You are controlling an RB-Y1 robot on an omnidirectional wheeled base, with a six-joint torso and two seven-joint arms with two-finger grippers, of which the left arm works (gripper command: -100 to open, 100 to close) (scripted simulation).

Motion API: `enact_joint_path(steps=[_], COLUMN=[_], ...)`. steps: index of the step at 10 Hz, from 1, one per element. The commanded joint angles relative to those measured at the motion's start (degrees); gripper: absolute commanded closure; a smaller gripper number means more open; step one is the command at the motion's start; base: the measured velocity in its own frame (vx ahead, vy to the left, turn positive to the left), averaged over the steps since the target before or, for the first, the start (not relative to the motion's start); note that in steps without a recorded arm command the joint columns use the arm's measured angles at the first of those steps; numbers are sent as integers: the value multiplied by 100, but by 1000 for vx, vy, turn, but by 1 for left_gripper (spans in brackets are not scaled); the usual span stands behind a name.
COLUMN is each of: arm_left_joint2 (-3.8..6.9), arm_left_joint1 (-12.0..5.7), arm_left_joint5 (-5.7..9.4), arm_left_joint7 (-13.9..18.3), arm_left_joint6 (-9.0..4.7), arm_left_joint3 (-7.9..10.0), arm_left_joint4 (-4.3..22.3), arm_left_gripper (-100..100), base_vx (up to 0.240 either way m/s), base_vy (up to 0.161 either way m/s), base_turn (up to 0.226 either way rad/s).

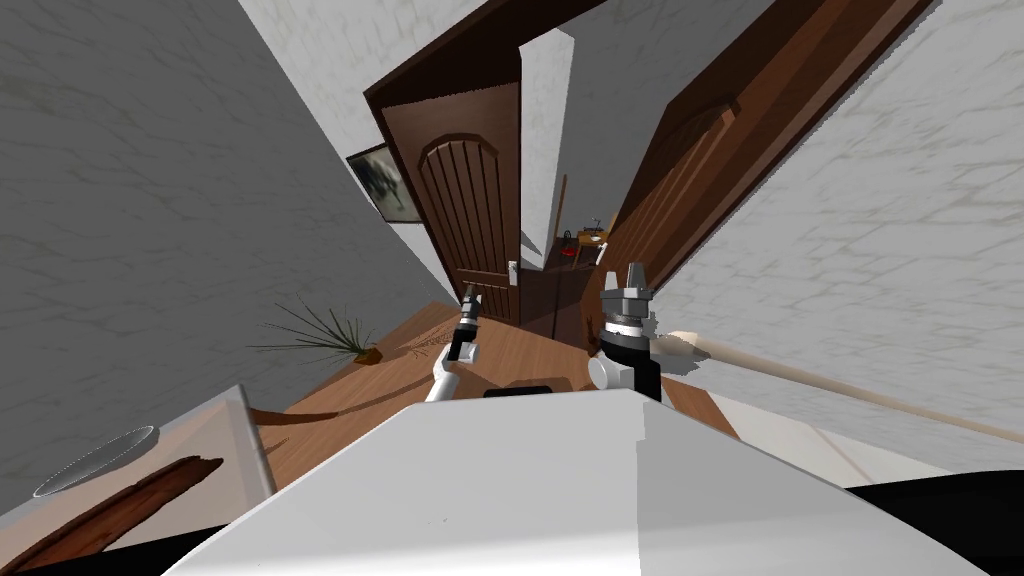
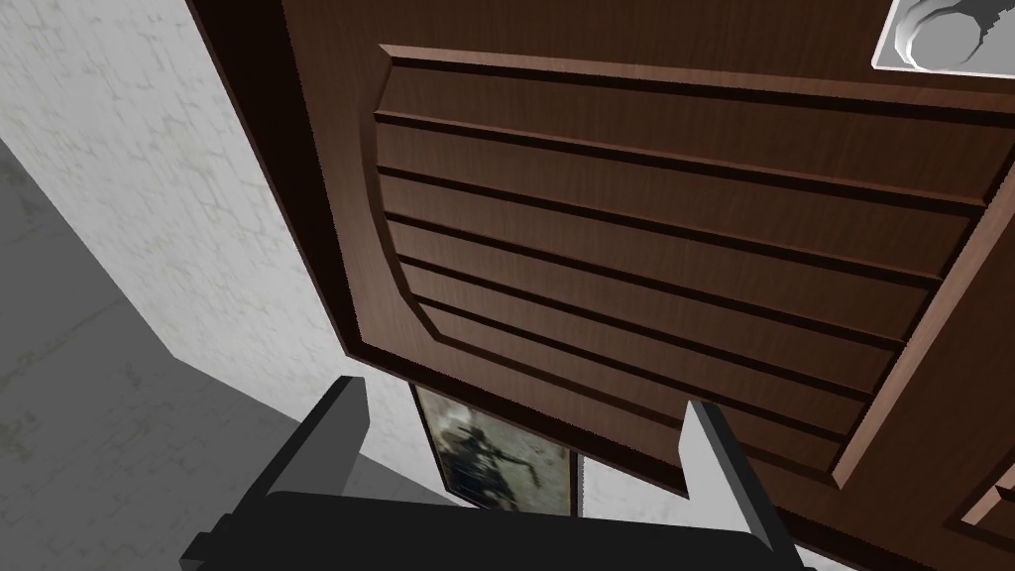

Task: Push the door open

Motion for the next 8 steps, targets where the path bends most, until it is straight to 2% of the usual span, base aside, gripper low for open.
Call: enact_joint_path(steps=[1,3,4,6,7,8], arm_left_joint2=[-11,-34,-34,-60,-60,-73], arm_left_joint1=[-166,-406,-406,-644,-644,-763], arm_left_joint5=[-3,-10,-10,-17,-17,-21], arm_left_joint7=[-8,-16,-16,-25,-25,-29], arm_left_joint6=[26,62,62,98,98,115], arm_left_joint3=[-7,-27,-27,-47,-47,-57], arm_left_joint4=[286,626,697,1039,1098,1297], arm_left_gripper=[-100,-100,-100,-100,-100,-100], base_vx=[46,75,65,70,51,41], base_vy=[32,37,32,41,31,19], base_turn=[-35,-67,-18,-48,-25,-38])
